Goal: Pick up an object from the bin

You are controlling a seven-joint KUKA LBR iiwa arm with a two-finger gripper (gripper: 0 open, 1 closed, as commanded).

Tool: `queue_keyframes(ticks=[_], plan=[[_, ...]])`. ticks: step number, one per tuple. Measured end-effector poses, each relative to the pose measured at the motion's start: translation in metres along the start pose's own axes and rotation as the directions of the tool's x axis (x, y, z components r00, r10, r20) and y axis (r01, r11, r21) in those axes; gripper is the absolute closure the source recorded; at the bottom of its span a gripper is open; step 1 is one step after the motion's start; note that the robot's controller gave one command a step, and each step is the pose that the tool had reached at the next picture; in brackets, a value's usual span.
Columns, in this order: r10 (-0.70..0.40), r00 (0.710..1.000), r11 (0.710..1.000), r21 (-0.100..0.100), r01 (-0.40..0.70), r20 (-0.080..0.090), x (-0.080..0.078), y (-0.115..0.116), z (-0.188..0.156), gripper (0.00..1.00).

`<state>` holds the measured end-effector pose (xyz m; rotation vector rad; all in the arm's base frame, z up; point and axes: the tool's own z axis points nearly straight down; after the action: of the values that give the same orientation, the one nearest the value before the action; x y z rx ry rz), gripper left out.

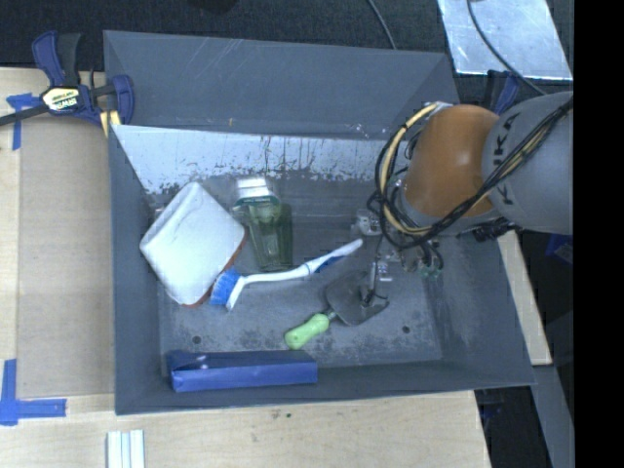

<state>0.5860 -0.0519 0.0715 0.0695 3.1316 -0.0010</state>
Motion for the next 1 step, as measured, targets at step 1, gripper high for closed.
queue_keyframes(ticks=[1], plan=[[-0.003, 1.0, 1.0, 0.002, 0.003, 0.012, -0.0056, 0.0113, -0.001, 0.0]])
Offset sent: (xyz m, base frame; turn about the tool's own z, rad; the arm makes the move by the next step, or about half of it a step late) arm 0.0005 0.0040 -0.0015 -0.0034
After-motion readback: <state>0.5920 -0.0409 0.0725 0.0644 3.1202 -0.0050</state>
